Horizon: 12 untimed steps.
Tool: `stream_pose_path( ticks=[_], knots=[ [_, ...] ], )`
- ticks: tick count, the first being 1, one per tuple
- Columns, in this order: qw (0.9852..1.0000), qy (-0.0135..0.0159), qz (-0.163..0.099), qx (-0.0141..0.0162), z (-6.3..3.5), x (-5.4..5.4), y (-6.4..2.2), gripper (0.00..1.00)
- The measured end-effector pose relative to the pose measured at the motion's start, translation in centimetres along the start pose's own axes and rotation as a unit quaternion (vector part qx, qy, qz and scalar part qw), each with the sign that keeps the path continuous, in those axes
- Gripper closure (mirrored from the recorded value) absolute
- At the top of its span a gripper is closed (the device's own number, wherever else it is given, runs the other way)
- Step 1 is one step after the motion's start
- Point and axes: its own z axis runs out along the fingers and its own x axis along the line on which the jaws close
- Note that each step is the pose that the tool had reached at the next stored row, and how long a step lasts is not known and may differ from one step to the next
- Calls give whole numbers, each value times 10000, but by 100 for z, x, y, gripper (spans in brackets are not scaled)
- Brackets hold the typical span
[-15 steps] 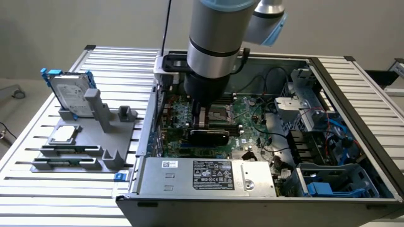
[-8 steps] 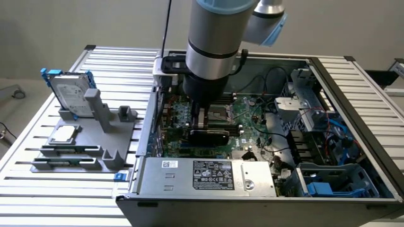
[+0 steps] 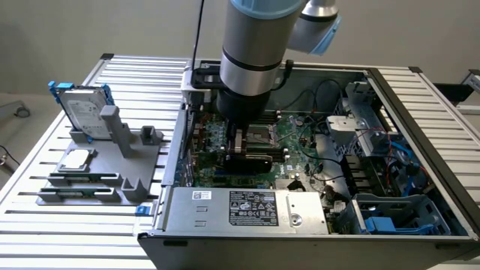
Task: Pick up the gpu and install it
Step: 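Press down on the gpu until it lock into place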
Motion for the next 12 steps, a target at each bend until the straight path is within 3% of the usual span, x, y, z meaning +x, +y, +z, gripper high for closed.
stream_pose_path(
  ticks=[12],
  knots=[
    [10000, -3, -30, 0, 14, -3, 3, 89]
  ],
)
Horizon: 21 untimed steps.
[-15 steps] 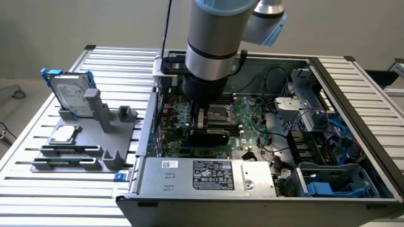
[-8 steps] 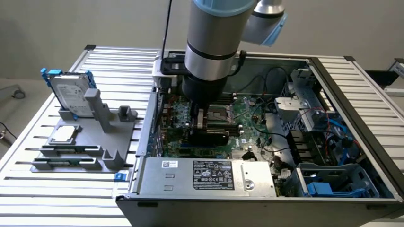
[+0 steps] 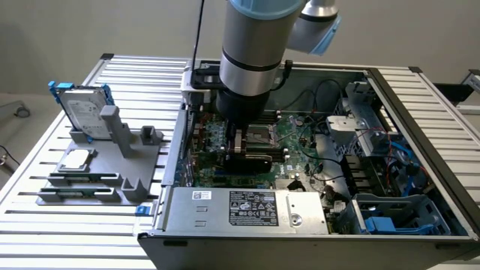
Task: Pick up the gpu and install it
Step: 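Press down on the gpu until it lock into place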
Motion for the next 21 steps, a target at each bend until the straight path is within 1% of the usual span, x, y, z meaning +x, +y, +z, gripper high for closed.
stream_pose_path(
  ticks=[2, 3, 6, 10, 13, 14, 15, 16, 17, 21],
  knots=[
    [10000, -5, -1, 4, -20, -3, 1, 89],
    [10000, 0, 0, 0, -39, -4, 4, 89],
    [10000, 3, 0, -1, -84, -8, 8, 89],
    [10000, 1, 0, 0, -99, -10, 9, 88],
    [10000, 2, 0, -1, -103, -10, 10, 70],
    [10000, 2, 0, -1, -103, -10, 10, 70],
    [10000, 2, 0, -1, -103, -10, 10, 64],
    [10000, 2, 0, -1, -103, -10, 10, 64],
    [10000, 5, 0, -1, -103, -10, 10, 57],
    [10000, 16, 1, 5, -63, -6, 6, 57]
  ],
)
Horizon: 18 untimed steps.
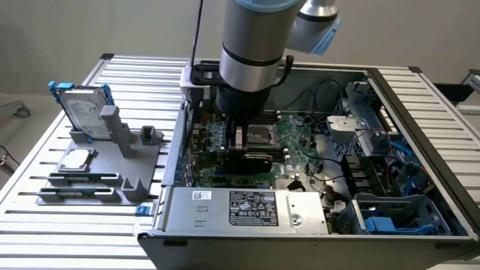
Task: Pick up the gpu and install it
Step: 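Press down on the gpu until it lock into place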
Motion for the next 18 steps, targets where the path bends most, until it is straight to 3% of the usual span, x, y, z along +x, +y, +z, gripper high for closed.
stream_pose_path(
  ticks=[10, 15, 18],
  knots=[
    [10000, 61, 6, -1, 50, 24, -4, 57],
    [9999, 135, 13, -2, 80, 29, -7, 57],
    [9999, 166, 16, -1, 115, 32, -11, 57]
  ],
)
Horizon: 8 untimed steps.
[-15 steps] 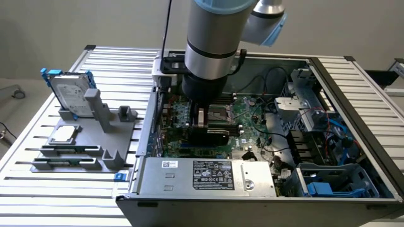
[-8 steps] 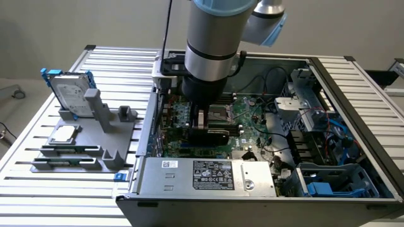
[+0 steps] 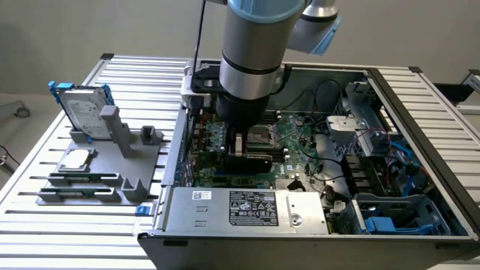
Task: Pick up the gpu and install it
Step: 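Press down on the gpu until it lock into place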
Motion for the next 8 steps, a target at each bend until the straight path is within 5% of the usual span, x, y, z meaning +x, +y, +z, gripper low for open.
stream_pose_path(
  ticks=[8],
  knots=[
    [10000, 7, 1, 1, 32, 2, -3, 57]
  ],
)
